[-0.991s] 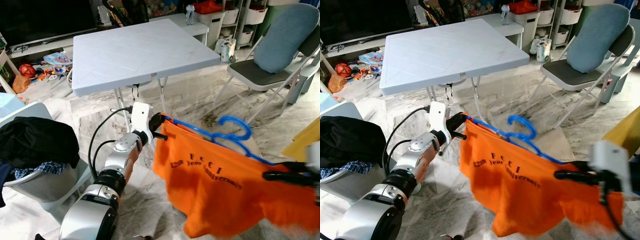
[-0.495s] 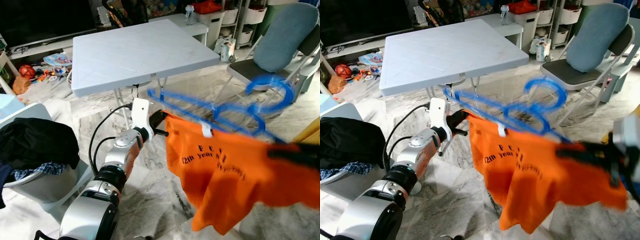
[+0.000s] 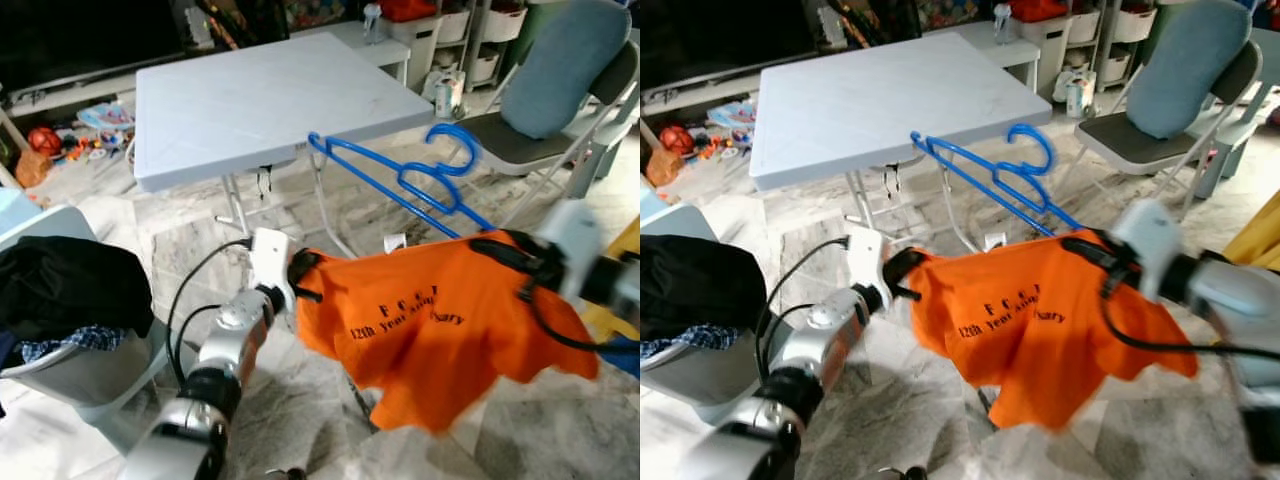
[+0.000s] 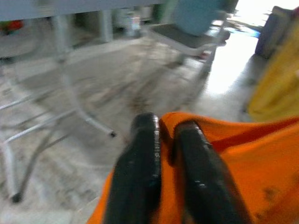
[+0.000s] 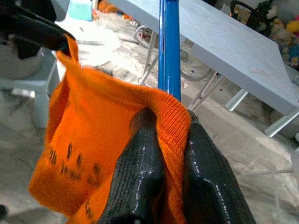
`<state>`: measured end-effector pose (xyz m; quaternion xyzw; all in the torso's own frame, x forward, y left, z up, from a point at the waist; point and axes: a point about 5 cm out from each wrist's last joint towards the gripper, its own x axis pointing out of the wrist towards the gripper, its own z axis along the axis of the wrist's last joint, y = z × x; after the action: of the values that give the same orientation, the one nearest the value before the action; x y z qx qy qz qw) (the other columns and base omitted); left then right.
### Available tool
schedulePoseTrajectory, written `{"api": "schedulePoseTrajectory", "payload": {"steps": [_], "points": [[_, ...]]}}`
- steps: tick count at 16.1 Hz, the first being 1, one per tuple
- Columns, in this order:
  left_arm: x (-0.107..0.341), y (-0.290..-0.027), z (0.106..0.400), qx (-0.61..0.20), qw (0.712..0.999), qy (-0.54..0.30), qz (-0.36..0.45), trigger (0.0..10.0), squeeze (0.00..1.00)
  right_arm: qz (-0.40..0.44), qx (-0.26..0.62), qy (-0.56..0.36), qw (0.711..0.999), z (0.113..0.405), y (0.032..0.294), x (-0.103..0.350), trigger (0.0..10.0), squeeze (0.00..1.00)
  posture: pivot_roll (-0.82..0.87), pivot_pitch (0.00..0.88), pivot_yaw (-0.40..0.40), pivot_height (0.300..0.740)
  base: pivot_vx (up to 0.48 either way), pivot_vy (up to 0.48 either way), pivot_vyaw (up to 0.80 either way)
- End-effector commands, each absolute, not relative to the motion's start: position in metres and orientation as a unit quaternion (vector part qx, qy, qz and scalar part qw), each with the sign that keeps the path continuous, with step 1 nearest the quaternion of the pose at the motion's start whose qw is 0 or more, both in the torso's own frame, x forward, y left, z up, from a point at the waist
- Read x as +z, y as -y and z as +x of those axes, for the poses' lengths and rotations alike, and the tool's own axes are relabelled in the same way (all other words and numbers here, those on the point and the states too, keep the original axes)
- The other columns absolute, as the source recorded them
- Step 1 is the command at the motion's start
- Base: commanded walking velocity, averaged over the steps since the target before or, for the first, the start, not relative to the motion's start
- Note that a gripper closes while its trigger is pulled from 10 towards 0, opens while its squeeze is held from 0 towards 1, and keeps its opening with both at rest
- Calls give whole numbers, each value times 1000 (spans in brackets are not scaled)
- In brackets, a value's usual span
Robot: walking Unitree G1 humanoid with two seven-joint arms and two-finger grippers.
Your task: Hang hanger
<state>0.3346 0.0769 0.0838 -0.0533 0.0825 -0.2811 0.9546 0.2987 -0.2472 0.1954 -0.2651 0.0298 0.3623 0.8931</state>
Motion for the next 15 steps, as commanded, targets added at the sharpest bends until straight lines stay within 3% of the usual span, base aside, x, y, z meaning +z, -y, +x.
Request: {"api": "schedulePoseTrajectory", "payload": {"steps": [1,6,11,15], "points": [[90,-75,331,-310,949,-59,-30,10000,1000,-300,371,-26,878,305,240,196,10000,0,-156,0,86,740,0,0,0],[80,-73,298,-425,903,-38,39,10000,1000,-326,362,-72,871,338,226,168,10000,0,-132,0,65,740,0,0,0],[88,-84,286,-441,896,-7,55,10000,1000,-282,339,-89,893,357,209,144,10000,0,-112,0,54,740,0,0,0],[99,-82,279,-466,880,21,90,10000,1000,-295,411,-120,854,343,221,131,10000,0,-100,0,44,740,0,0,0]]}}
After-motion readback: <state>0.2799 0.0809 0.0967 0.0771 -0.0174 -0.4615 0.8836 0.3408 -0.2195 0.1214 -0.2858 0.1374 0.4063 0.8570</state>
